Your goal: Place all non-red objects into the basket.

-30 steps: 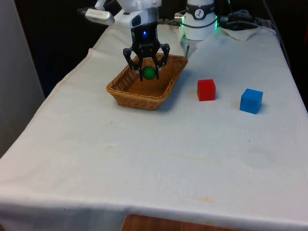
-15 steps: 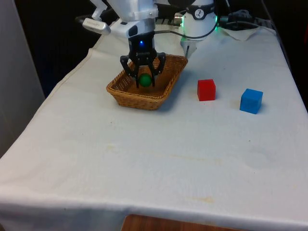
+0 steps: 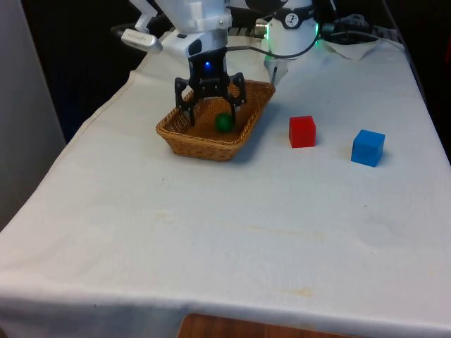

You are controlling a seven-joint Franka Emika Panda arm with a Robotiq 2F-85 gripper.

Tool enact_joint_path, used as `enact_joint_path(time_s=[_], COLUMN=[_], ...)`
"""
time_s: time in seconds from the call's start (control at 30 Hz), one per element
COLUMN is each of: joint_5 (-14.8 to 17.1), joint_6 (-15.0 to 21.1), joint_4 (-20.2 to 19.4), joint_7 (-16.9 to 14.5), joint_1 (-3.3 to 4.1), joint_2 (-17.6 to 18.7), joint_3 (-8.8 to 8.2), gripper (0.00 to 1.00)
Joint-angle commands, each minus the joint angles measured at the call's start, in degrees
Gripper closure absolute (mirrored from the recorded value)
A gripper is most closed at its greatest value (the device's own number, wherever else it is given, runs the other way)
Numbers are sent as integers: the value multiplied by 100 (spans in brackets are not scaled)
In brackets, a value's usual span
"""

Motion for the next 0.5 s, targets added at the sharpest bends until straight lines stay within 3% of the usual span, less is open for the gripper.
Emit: enact_joint_path(time_s=[0.0,0.07,0.1,0.23,0.37,0.4,0.47], joint_5=[57,57,0,57,-80,-6,-120], joint_6=[0,0,0,0,-126,-52,-189], joint_4=[17,17,0,17,-40,11,-69], joint_7=[-46,-46,0,-46,29,0,46], joint_1=[-23,-23,0,-29,29,6,40], joint_2=[11,11,0,11,-212,-92,-304], joint_3=[40,40,0,40,-69,-17,-103], gripper=[8,0,0,0,0,0,0])
